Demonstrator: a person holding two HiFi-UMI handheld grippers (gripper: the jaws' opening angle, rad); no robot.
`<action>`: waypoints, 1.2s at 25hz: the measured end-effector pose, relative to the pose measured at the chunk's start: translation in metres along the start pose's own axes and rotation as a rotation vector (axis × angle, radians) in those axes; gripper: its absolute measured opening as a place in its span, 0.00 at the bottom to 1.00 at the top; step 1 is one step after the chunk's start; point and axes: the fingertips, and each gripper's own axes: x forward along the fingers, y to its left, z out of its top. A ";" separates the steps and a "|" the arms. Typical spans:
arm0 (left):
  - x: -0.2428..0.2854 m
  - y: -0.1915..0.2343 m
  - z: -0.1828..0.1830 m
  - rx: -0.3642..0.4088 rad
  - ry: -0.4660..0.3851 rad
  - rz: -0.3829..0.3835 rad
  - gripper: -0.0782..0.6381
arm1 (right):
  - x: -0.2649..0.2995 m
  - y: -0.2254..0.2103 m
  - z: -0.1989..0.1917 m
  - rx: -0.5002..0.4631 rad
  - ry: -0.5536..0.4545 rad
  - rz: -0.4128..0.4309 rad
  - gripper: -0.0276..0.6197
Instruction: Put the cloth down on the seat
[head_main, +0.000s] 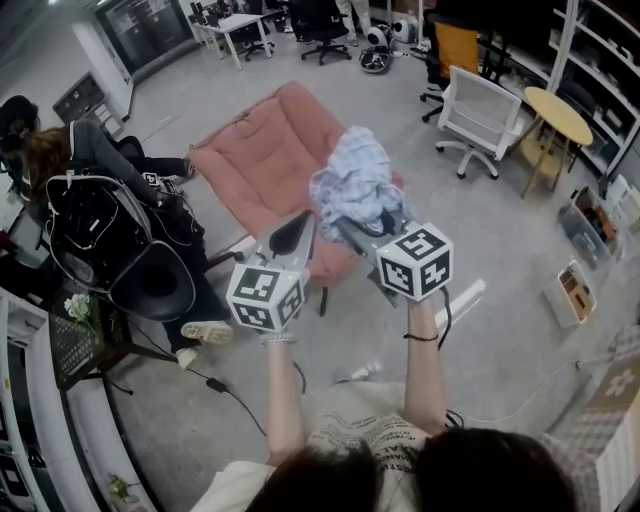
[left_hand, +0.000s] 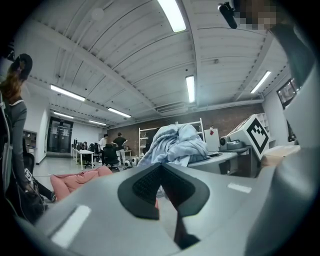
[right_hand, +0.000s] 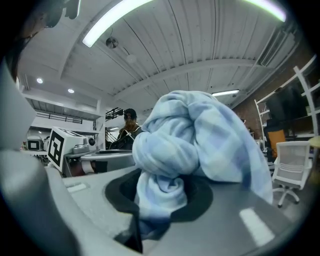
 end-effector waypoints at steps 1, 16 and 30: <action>0.001 -0.004 0.000 -0.003 -0.005 0.000 0.12 | -0.004 -0.002 0.001 0.000 -0.002 0.000 0.22; 0.018 -0.024 -0.001 -0.001 -0.008 -0.008 0.12 | -0.028 -0.022 0.008 0.031 -0.047 0.008 0.22; 0.079 0.025 -0.025 -0.058 0.008 -0.020 0.12 | 0.022 -0.076 -0.006 0.031 0.027 -0.027 0.22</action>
